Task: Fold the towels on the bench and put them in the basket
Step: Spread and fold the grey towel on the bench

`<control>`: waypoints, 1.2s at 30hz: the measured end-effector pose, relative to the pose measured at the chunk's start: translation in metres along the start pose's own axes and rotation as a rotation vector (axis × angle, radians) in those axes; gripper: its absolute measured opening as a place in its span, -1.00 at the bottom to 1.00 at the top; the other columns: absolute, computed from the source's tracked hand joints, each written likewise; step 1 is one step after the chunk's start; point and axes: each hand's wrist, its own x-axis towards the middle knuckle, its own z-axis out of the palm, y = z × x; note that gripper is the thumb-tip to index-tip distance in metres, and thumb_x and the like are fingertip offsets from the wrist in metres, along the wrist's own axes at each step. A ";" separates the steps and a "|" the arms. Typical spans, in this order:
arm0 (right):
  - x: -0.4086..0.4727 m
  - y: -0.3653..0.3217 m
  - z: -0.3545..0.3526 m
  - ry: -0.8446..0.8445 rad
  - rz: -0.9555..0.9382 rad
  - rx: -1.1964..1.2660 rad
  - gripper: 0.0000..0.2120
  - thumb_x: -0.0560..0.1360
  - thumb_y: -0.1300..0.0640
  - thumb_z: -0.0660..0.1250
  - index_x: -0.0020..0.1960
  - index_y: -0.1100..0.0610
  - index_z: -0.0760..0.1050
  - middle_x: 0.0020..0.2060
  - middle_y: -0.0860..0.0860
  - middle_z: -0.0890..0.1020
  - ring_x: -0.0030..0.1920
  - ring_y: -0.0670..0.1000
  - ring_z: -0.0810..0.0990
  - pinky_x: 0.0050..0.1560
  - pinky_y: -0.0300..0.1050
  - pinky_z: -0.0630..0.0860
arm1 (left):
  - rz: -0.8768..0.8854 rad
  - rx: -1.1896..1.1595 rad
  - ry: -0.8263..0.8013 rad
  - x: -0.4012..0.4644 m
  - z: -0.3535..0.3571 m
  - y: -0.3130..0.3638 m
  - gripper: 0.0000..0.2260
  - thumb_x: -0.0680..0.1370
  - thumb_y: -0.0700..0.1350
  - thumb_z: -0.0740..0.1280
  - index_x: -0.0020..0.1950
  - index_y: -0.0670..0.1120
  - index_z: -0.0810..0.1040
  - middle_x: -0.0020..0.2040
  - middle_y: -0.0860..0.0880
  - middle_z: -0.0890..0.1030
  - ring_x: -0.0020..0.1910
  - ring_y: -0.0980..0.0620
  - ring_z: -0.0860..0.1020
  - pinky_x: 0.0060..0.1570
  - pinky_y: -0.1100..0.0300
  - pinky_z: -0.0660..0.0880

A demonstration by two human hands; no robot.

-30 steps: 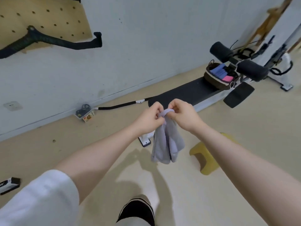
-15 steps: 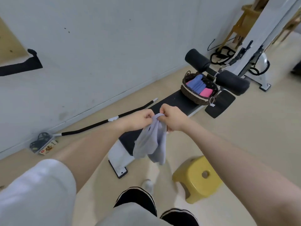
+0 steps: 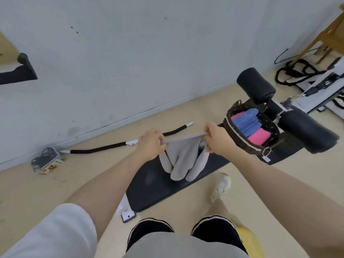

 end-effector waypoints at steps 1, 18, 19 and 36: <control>0.020 0.009 -0.003 -0.012 -0.006 -0.013 -0.93 0.52 0.31 0.10 -0.04 0.16 0.29 -0.30 0.16 0.51 -0.30 0.11 0.49 -0.17 0.12 0.55 | -0.027 -0.008 -0.011 0.013 0.007 0.000 -0.89 0.52 -0.04 0.28 -0.15 -0.04 0.41 0.06 -0.01 0.52 0.10 -0.06 0.43 0.12 0.04 0.32; 0.247 0.119 0.047 0.138 -0.762 -0.282 -0.83 0.54 0.22 0.21 0.10 0.18 0.48 -0.24 0.09 0.55 -0.26 0.10 0.49 -0.30 -0.07 0.35 | -0.239 -0.402 0.648 0.135 0.111 -0.046 -0.88 0.52 -0.13 0.34 -0.20 -0.03 0.45 -0.42 0.06 0.36 -0.43 0.19 0.35 -0.39 0.39 0.26; 0.252 0.138 0.070 0.083 -0.808 -0.417 -0.81 0.52 0.22 0.22 0.10 0.18 0.51 -0.19 0.12 0.60 -0.21 0.15 0.55 -0.29 -0.08 0.34 | -0.227 -0.329 0.591 0.137 0.131 -0.055 -0.91 0.52 -0.12 0.34 -0.16 -0.09 0.48 -0.42 0.06 0.36 -0.44 0.18 0.35 -0.40 0.39 0.26; 0.160 0.259 0.151 -0.239 -1.072 -0.871 -0.84 0.49 0.14 0.13 -0.25 0.09 0.22 -0.47 -0.02 0.28 -0.34 0.12 0.33 -0.44 -0.10 0.15 | -0.340 0.106 0.059 0.009 0.277 -0.048 -0.72 0.60 0.11 0.09 0.16 0.00 0.46 -0.27 0.01 0.51 -0.29 0.03 0.42 -0.20 0.09 0.37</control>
